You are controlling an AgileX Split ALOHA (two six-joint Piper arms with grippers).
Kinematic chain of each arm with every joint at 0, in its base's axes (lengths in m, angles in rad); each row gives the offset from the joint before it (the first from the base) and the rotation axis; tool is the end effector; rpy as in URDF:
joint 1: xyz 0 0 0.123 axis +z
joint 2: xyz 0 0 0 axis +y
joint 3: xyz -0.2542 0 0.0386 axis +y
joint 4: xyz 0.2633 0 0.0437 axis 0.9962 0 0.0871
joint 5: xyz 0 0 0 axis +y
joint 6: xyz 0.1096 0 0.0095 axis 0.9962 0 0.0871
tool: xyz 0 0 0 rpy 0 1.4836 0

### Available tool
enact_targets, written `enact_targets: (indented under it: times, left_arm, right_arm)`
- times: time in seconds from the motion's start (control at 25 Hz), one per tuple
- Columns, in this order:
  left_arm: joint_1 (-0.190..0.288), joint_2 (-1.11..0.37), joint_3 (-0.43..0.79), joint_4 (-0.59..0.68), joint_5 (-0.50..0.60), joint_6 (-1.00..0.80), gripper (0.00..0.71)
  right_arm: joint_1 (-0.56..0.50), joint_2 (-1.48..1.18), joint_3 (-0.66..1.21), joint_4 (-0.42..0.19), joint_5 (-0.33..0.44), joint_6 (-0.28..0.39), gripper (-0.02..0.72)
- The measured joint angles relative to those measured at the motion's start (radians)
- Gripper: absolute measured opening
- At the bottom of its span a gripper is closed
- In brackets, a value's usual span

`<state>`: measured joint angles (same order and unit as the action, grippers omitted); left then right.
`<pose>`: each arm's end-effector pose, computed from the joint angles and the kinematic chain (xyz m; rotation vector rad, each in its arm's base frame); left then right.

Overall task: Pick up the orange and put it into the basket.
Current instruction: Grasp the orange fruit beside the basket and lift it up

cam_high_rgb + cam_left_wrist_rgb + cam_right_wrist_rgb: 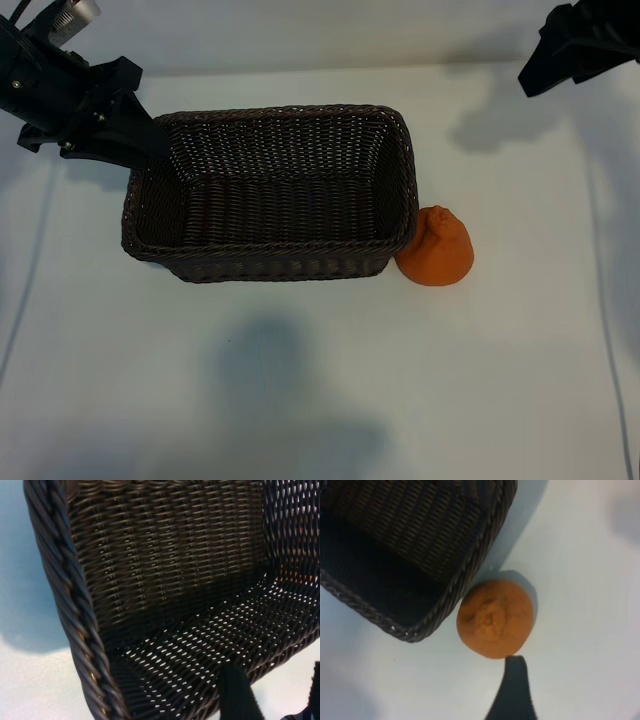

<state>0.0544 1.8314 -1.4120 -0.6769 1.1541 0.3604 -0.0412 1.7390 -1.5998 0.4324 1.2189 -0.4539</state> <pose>0.3804 -0.0424 0.2027 0.0697 2.8038 -0.8683 0.3818 0.0276 0.2783 -0.4371 2.6771 0.4714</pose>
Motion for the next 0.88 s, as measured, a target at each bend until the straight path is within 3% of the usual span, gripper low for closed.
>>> enact_targets:
  times: [0.88]
  left_arm:
    - [0.0,0.0,0.0,0.0,0.004,0.023,0.404]
  right_arm:
    - [0.0,0.056,0.036,0.032,0.0,-0.002,0.579]
